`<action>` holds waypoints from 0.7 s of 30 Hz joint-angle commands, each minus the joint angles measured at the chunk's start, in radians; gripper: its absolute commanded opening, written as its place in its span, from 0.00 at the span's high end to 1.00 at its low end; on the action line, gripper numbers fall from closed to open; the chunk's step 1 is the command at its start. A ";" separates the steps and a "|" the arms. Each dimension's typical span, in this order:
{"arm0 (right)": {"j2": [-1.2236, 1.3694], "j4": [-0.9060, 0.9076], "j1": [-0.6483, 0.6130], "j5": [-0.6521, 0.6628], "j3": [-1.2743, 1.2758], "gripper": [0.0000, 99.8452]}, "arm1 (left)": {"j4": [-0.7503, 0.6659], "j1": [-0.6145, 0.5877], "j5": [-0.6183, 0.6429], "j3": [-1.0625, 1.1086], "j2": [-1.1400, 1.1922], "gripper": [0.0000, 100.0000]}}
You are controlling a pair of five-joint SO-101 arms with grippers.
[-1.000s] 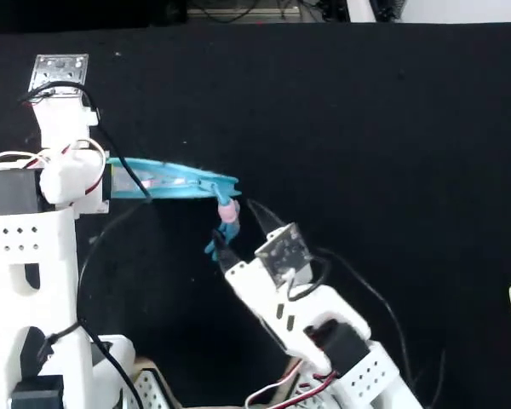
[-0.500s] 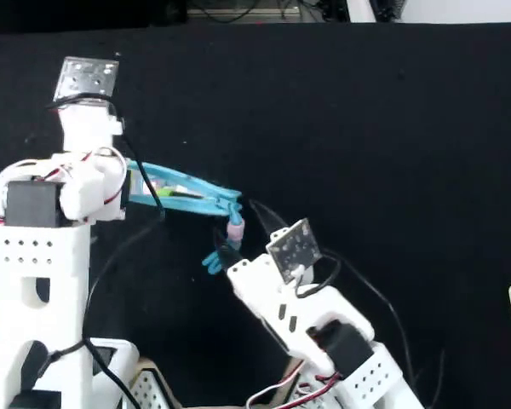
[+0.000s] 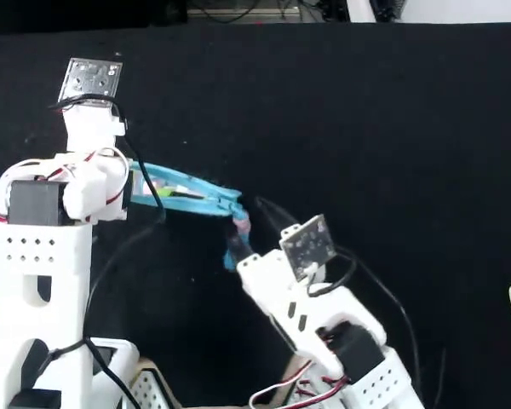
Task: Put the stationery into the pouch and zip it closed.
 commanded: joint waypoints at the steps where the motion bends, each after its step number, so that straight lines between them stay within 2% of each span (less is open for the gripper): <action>1: -0.142 0.002 0.015 0.092 -0.062 0.87 | -0.006 0.013 0.002 0.044 0.012 0.97; 6: -0.142 0.009 0.018 0.161 -0.111 0.99 | -0.003 0.008 0.003 0.044 0.012 0.97; 21: -0.143 0.118 0.015 0.153 -0.214 0.98 | -0.003 0.008 0.003 0.044 0.015 0.97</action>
